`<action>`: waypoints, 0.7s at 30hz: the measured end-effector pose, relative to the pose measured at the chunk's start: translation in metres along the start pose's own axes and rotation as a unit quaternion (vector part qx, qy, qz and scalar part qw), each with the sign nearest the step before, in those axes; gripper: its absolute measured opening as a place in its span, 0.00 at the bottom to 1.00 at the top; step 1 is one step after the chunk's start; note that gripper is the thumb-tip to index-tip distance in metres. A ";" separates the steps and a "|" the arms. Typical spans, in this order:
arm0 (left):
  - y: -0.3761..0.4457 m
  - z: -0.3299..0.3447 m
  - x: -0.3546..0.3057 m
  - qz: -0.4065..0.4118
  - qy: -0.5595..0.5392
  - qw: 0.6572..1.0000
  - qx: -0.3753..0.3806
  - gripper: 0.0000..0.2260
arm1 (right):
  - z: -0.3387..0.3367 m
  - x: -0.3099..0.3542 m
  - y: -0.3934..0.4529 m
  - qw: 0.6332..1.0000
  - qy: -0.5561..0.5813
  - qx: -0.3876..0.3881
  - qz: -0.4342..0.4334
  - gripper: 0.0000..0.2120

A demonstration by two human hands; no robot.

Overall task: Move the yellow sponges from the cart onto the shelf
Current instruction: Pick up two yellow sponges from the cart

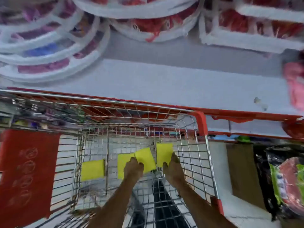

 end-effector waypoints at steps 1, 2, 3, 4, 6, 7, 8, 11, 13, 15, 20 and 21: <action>0.005 0.002 0.000 -0.009 -0.016 1.000 -0.006 0.16 | 0.001 0.001 0.003 1.000 -0.001 -0.005 -0.002 0.33; 0.009 0.003 0.000 -0.020 -0.041 0.999 -0.015 0.17 | 0.000 0.003 0.007 1.000 0.005 -0.010 -0.003 0.34; 0.012 0.005 -0.001 -0.025 -0.062 0.998 -0.022 0.18 | 0.001 0.004 0.009 1.000 0.007 -0.010 -0.005 0.34; 0.012 0.006 -0.003 -0.035 -0.074 0.996 -0.027 0.18 | 0.002 0.007 0.008 1.000 0.014 -0.009 -0.006 0.35; 0.016 0.010 -0.005 -0.050 -0.108 0.992 -0.033 0.20 | 0.004 0.006 0.013 0.998 0.056 -0.006 -0.001 0.37; 0.017 0.011 -0.005 -0.057 -0.117 0.991 -0.039 0.22 | 0.004 0.007 0.012 0.997 0.075 -0.004 0.002 0.37; 0.018 0.013 -0.005 -0.064 -0.122 0.990 -0.042 0.23 | 0.003 0.007 0.013 0.996 0.090 -0.003 0.005 0.37; 0.024 0.018 -0.004 -0.078 -0.125 0.989 -0.031 0.24 | 0.001 0.006 0.015 0.995 0.100 -0.016 0.020 0.34; 0.025 0.021 -0.002 -0.092 -0.145 0.985 -0.021 0.26 | -0.005 0.006 0.017 0.994 0.103 -0.033 0.036 0.33; 0.022 0.019 0.001 -0.104 -0.168 0.980 -0.032 0.27 | -0.009 0.006 0.019 0.993 0.101 -0.031 0.049 0.31; 0.011 0.015 0.002 -0.091 -0.244 0.964 -0.045 0.24 | -0.015 0.009 0.015 0.996 0.056 -0.024 0.065 0.26; 0.008 0.013 0.001 -0.094 -0.248 0.963 -0.040 0.24 | -0.018 0.008 0.012 0.996 0.056 -0.024 0.072 0.25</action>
Point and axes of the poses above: each hand's wrist, its own y-axis towards the middle knuckle, its own z-axis out of the palm, x = y × z, the point moved 6 cm from there along y, towards the middle knuckle, and after that the axes turned 15 degrees about x, right-handed, at the moved point
